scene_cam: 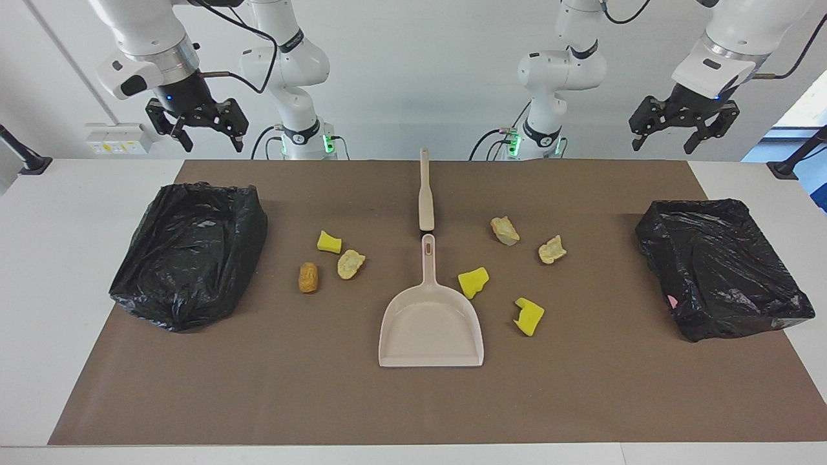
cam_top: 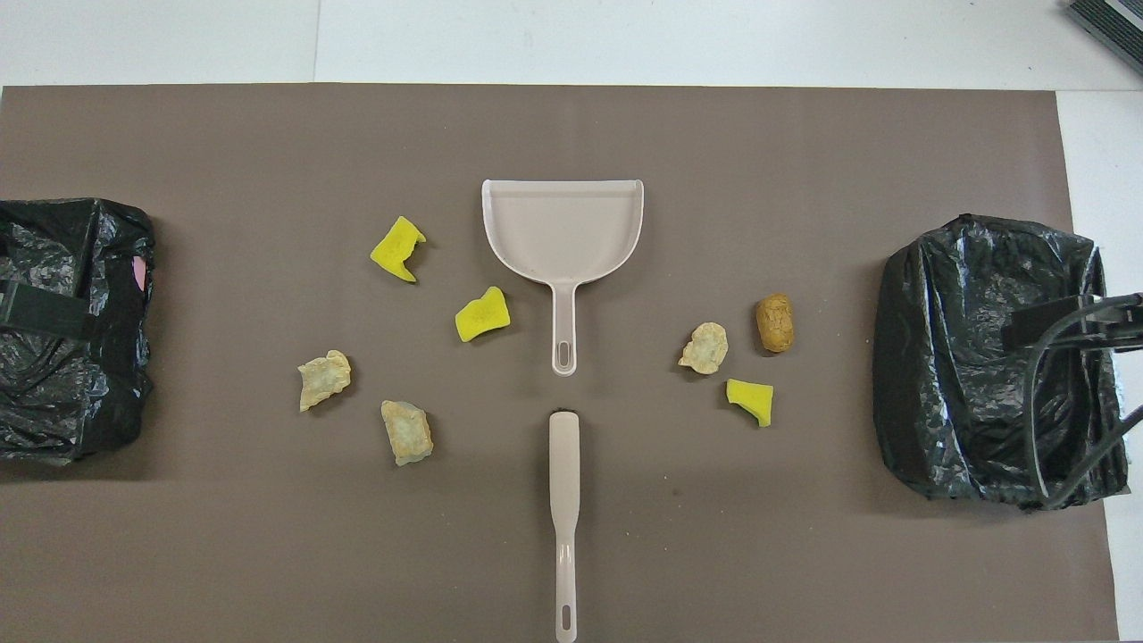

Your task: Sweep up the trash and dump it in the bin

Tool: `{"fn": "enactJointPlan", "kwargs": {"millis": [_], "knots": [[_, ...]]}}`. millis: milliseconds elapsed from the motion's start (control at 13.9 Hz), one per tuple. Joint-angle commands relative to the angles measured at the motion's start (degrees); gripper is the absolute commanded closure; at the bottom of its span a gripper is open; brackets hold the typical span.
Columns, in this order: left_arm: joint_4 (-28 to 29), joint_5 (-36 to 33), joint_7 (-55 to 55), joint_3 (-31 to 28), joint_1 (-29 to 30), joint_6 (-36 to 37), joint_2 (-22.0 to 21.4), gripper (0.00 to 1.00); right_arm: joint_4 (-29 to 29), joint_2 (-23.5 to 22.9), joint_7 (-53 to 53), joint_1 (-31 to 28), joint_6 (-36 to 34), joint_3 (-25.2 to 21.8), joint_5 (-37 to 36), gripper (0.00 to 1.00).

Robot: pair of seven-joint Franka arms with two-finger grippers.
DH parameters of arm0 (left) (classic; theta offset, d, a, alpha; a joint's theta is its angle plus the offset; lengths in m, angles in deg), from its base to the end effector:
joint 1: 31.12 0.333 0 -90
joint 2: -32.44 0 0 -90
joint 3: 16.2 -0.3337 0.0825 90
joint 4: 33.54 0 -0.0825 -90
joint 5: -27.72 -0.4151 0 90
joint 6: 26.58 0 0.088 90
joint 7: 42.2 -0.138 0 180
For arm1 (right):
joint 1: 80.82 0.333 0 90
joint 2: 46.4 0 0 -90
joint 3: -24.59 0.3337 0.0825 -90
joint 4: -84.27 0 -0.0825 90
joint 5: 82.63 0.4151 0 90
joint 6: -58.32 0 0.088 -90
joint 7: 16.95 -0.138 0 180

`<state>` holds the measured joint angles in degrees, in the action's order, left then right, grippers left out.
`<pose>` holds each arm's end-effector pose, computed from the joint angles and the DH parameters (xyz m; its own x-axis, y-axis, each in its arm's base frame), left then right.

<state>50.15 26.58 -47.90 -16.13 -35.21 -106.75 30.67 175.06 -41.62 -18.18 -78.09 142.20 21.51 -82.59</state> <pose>0.5540 -0.0373 0.6685 0.9853 -0.1678 -0.0323 -0.1684 -0.9856 -0.0166 0.5456 -0.0045 0.6424 0.9989 -0.0271 -0.0374 -0.0273 -0.9996 -0.0044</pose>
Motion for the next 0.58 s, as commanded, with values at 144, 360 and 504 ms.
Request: {"fn": "enactJointPlan", "kwargs": {"millis": [144,360,504], "knots": [[1.56,-0.44,0.26,-0.60,-0.83,0.28,-1.48,0.00,0.52,0.49,-0.27,-0.18,1.82,0.36,0.93,0.00],[1.38,-0.35,0.52,-0.52,-1.18,0.28,-1.39,0.00,0.52,0.49,-0.27,-0.27,2.96,0.36,1.02,0.00],[1.64,-0.35,2.26,0.01,-1.27,-0.15,-1.48,0.00,0.52,0.49,-0.27,-0.27,2.97,0.35,1.10,0.00]]}}
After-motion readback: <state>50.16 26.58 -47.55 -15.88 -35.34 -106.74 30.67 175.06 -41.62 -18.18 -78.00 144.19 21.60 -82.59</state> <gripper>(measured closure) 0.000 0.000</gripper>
